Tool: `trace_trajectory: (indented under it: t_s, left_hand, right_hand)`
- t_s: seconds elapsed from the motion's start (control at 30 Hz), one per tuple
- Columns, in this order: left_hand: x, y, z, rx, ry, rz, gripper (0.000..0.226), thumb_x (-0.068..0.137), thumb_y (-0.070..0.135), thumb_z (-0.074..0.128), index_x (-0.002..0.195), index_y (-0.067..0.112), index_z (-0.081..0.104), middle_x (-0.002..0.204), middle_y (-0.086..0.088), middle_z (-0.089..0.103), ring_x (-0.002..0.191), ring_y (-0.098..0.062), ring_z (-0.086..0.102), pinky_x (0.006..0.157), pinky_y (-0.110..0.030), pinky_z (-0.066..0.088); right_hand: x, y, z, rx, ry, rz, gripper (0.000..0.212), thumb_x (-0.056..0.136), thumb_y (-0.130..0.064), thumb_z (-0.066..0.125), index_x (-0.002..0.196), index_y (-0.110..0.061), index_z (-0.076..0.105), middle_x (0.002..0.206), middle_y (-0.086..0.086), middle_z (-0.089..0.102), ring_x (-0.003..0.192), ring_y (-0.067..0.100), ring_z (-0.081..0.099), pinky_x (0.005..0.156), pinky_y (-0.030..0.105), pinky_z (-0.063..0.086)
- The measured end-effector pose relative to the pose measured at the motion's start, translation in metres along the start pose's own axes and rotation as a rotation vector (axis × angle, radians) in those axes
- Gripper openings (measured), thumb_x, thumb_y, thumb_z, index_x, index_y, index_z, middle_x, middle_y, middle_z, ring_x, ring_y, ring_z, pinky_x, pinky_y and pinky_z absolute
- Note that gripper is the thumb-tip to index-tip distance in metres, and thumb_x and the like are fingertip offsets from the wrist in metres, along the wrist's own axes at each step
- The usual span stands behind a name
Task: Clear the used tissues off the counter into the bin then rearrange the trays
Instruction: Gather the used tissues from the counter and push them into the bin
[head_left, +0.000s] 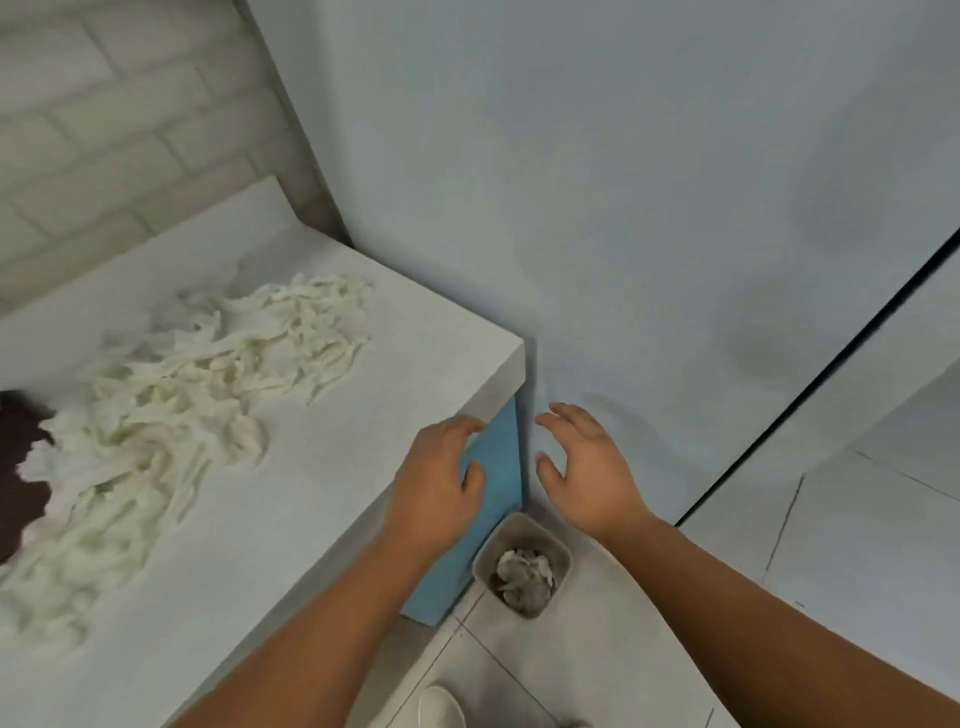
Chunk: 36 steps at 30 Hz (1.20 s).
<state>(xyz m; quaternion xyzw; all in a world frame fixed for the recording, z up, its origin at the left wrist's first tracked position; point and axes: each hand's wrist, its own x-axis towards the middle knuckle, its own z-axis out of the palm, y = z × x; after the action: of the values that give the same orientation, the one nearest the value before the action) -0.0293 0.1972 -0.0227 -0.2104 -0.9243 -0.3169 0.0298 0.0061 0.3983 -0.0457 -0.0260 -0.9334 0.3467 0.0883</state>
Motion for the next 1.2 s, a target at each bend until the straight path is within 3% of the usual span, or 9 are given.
trace_trajectory:
  t_s: [0.13, 0.33, 0.53, 0.83, 1.0, 1.2]
  left_hand:
    - [0.0, -0.01, -0.062, 0.072, 0.134, -0.026, 0.042, 0.091, 0.014, 0.06, 0.133, 0.02, 0.057, 0.137, 0.004, 0.056, 0.128, -0.013, 0.047, 0.104, -0.018, 0.03]
    - [-0.01, -0.044, -0.121, 0.125, 0.243, -0.119, 0.04, 0.093, 0.014, 0.059, 0.132, 0.021, 0.056, 0.135, 0.006, 0.056, 0.129, -0.012, 0.046, 0.104, -0.022, 0.036]
    - [-0.008, -0.092, -0.156, 0.163, 0.275, -0.175, 0.039, 0.091, 0.014, 0.062, 0.129, 0.021, 0.059, 0.132, 0.007, 0.059, 0.126, -0.014, 0.049, 0.098, -0.02, 0.038]
    - [0.032, -0.175, -0.177, 0.126, 0.212, -0.164, 0.039, 0.088, 0.013, 0.064, 0.126, 0.022, 0.061, 0.129, 0.008, 0.06, 0.125, -0.013, 0.049, 0.098, -0.017, 0.035]
    - [0.053, -0.214, -0.175, 0.07, 0.178, -0.166, 0.04, 0.087, 0.014, 0.064, 0.126, 0.023, 0.061, 0.131, 0.007, 0.058, 0.128, -0.013, 0.047, 0.103, -0.018, 0.035]
    - [0.068, -0.238, -0.175, 0.002, 0.167, -0.144, 0.037, 0.087, 0.015, 0.064, 0.123, 0.026, 0.062, 0.128, 0.012, 0.057, 0.125, -0.005, 0.045, 0.098, -0.004, 0.026]
  right_hand:
    - [0.025, -0.049, -0.007, 0.028, -0.023, -0.135, 0.046, 0.086, -0.025, 0.057, 0.13, -0.013, 0.059, 0.143, 0.011, 0.049, 0.133, 0.029, 0.044, 0.112, 0.043, 0.036]
    - [0.054, -0.112, 0.018, 0.012, -0.11, -0.302, 0.04, 0.093, -0.027, 0.058, 0.132, -0.019, 0.057, 0.15, 0.004, 0.043, 0.142, 0.023, 0.033, 0.116, 0.04, 0.03]
    - [0.088, -0.163, 0.065, -0.015, -0.17, -0.328, 0.04, 0.094, -0.03, 0.058, 0.133, -0.021, 0.056, 0.152, 0.002, 0.039, 0.141, 0.018, 0.034, 0.115, 0.036, 0.032]
    - [0.16, -0.205, 0.127, -0.143, -0.168, -0.167, 0.044, 0.095, -0.028, 0.054, 0.138, -0.02, 0.05, 0.155, 0.004, 0.033, 0.136, 0.025, 0.039, 0.107, 0.037, 0.04]
    - [0.204, -0.204, 0.151, -0.399, -0.181, -0.124, 0.048, 0.09, -0.01, 0.049, 0.132, -0.033, 0.056, 0.148, -0.002, 0.044, 0.129, 0.025, 0.041, 0.101, 0.036, 0.04]
    - [0.227, -0.201, 0.166, -0.443, -0.139, -0.019, 0.041, 0.094, -0.03, 0.051, 0.135, -0.032, 0.048, 0.12, -0.007, 0.063, 0.117, 0.021, 0.047, 0.093, 0.035, 0.038]
